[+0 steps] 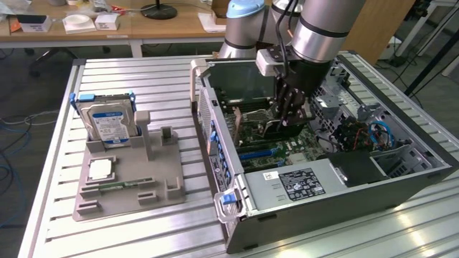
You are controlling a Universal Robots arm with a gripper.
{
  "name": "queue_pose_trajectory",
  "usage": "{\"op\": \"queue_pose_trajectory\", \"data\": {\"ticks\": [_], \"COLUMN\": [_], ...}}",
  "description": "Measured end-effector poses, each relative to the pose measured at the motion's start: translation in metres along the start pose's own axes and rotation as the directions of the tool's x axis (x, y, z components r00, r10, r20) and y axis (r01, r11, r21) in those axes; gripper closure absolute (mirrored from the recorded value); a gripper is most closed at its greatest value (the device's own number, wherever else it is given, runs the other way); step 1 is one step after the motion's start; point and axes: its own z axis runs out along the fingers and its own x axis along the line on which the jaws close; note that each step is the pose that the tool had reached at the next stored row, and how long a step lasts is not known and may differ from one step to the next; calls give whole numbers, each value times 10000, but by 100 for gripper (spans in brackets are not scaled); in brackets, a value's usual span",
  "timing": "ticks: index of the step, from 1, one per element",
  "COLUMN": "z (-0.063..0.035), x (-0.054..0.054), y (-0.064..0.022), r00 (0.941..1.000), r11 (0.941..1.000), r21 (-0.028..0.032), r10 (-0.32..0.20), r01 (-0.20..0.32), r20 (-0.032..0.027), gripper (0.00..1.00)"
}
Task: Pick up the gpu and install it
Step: 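Insert the gpu into the slot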
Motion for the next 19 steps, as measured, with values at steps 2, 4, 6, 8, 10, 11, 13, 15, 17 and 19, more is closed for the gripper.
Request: {"op": "queue_pose_trajectory", "data": {"ticks": [2,4,6,8,10,11,13,15,17,19], "z": [0,-1,2,14,32,41,60,78,91,91], "x": [0,0,1,1,2,2,2,3,4,4], "y": [0,-1,0,-1,-1,-1,-2,-2,-3,-2], "r00": [10000,10000,10000,10000,10000,10000,10000,10000,10000,10000], "r11": [10000,10000,10000,10000,10000,10000,10000,10000,10000,10000], "r21": [-1,-1,-2,0,-1,-1,-1,-1,-1,-2], "r10": [0,-1,-1,-1,-1,-1,-1,-2,-2,-1], "r01": [0,1,1,1,1,1,1,2,2,1], "r20": [-1,-1,-3,-1,-2,-1,-1,-2,-2,-4], "gripper": [74,74,74,74,74,74,74,74,74,74]}}
